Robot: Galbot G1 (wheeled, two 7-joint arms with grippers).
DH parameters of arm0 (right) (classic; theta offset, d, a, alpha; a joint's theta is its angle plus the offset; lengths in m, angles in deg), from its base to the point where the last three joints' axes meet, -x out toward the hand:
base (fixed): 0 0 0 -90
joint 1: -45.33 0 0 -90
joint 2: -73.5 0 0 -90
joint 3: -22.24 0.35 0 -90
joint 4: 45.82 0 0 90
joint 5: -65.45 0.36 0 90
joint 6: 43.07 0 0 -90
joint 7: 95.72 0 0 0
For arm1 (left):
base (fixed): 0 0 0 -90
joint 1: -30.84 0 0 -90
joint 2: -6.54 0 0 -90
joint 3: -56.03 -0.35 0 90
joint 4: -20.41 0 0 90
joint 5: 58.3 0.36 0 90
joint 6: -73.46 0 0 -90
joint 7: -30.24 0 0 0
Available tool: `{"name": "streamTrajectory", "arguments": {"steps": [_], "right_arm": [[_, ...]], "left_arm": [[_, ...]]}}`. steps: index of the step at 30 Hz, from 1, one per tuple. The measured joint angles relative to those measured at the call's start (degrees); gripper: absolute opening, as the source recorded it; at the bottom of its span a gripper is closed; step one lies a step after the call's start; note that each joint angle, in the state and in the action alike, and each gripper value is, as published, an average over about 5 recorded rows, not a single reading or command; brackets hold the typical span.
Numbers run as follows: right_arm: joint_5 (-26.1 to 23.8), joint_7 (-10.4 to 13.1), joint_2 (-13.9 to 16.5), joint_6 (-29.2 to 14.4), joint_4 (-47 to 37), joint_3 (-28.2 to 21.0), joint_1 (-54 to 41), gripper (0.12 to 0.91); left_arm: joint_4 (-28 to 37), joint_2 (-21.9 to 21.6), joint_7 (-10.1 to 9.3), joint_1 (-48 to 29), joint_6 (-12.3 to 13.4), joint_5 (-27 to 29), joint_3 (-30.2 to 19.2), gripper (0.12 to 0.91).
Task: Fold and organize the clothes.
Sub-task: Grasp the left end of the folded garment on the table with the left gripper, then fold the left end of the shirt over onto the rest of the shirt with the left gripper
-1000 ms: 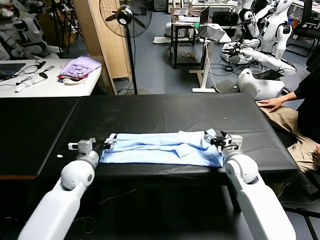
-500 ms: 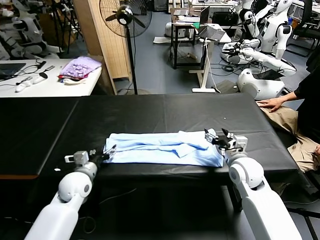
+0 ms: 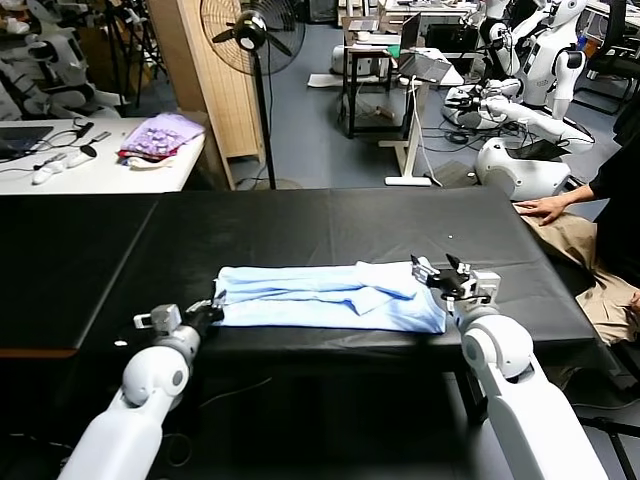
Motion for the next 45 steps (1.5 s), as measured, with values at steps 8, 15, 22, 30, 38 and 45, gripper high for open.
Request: {"name": "streamTrajectory", "arguments": {"steps": [8,15,22,30,38,45], "right_arm": [[0.0,0.3,0.1,0.5,2.0,1.6,1.1,0.798],[-0.5,0.4,-0.3,0.7,3.3,1.6,2.0,0.798],[-2.1,0.3,-1.3,0.6,3.8,1.5,3.7,0.798],[-2.8,0.3,-1.5,0.6,4.9,2.5,5.8,0.798],[-3.1,0.3,-1.8,0.8,5.2,2.3,6.1,0.798],[-3.6,0.3,-2.2,0.9,5.1,1.5,6.0,0.798]], "left_arm": [[0.4,-6.6,1.27,0.1,3.4,17.4,1.3,0.165],[2.0,-18.9,0.62,-0.2,4.4,22.2,2.6,0.165],[-3.8,-21.0,-2.56,0.2,-0.6,14.8,0.2,0.165],[-12.7,-10.8,-6.81,-2.2,-4.5,-1.0,-6.4,0.165],[-12.7,-0.6,-6.85,-4.9,-3.6,-3.4,-11.2,0.165],[-10.9,4.5,-6.40,-5.5,-2.9,-2.2,-13.0,0.165]]}}
